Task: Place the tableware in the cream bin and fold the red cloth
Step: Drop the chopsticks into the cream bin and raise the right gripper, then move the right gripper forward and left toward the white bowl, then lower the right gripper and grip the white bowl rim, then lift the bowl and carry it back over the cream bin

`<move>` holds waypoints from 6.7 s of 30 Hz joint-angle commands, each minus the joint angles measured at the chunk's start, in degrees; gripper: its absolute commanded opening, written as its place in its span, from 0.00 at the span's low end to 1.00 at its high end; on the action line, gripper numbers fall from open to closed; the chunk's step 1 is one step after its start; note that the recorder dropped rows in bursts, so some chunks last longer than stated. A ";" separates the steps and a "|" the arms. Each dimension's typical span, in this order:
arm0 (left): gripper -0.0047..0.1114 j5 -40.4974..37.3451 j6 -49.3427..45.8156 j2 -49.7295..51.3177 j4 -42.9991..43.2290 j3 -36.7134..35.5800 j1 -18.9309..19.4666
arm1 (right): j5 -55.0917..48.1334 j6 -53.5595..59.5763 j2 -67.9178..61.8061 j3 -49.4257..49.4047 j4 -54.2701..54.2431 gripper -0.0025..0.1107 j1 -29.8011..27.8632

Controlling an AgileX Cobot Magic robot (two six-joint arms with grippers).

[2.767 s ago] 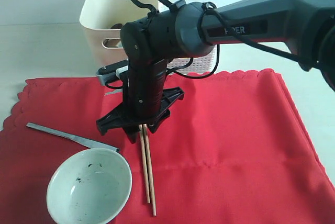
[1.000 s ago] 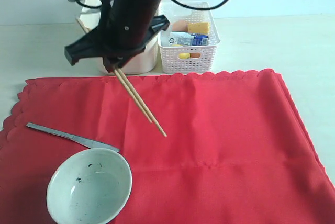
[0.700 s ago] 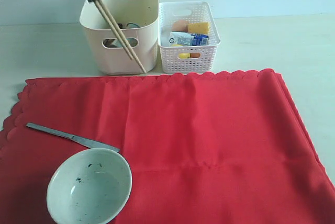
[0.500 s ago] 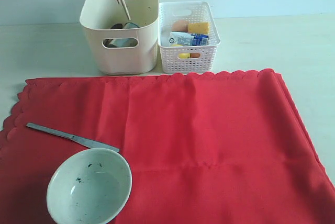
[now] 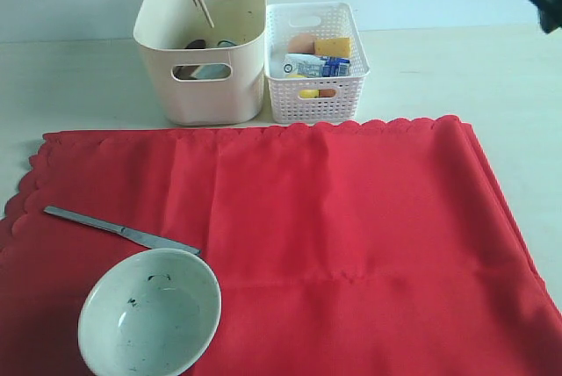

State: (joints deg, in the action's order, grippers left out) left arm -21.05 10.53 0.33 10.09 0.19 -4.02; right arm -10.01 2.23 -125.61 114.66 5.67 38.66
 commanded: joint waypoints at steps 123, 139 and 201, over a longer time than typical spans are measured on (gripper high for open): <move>0.04 0.40 0.19 -0.33 -0.50 -0.19 0.06 | -55.49 13.15 5.25 -24.67 -35.23 0.40 6.22; 0.04 0.40 0.19 -0.33 -0.50 -0.19 0.06 | -52.53 12.61 -0.14 -24.67 -32.05 0.40 7.99; 0.04 0.40 0.19 -0.33 -0.50 -0.19 0.06 | -42.79 -5.43 -4.85 18.52 -19.85 0.02 -4.31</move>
State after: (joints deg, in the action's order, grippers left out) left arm -21.05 10.53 0.33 10.09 0.19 -4.02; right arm -55.87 -2.73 -129.85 131.73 -13.99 34.64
